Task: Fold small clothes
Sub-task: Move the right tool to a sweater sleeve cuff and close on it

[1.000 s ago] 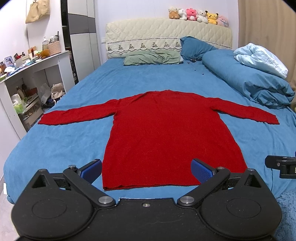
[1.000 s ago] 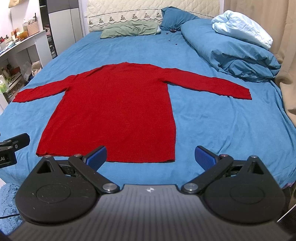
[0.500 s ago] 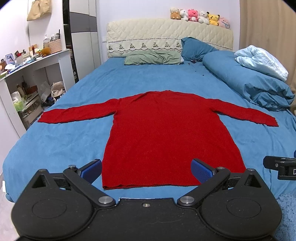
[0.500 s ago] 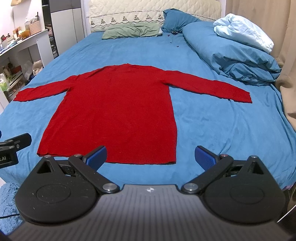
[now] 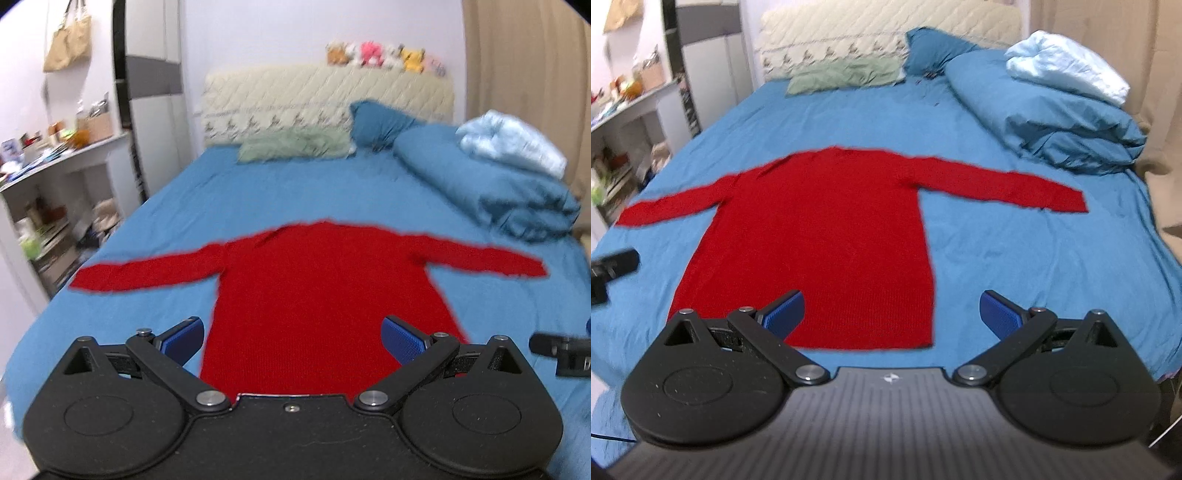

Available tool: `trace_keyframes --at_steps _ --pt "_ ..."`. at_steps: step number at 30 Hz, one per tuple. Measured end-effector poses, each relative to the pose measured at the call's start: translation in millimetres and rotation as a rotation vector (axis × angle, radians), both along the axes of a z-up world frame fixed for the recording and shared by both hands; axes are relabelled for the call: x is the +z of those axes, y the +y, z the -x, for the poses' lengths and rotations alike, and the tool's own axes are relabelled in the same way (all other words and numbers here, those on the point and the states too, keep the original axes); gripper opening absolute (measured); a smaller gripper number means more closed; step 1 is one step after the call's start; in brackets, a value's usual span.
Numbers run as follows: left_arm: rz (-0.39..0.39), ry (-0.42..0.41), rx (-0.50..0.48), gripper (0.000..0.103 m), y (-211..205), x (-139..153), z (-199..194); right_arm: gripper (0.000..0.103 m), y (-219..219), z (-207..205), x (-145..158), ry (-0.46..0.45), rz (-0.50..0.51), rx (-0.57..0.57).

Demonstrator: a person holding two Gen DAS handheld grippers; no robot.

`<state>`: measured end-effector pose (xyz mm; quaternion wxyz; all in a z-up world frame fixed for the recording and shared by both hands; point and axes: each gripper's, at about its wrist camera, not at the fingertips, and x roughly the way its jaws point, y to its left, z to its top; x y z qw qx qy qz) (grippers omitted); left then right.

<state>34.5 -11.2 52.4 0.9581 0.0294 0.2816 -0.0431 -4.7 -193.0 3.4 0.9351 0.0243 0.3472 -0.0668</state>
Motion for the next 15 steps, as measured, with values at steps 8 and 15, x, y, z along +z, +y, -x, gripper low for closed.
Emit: trace_keyframes --at_steps 8,15 --pt "0.006 -0.076 -0.156 0.103 -59 30 -116 0.103 -92 -54 22 -0.109 -0.005 -0.177" --pt "0.018 -0.052 -0.239 0.103 -122 1 -224 0.103 -207 -134 -24 -0.104 -0.135 -0.35"
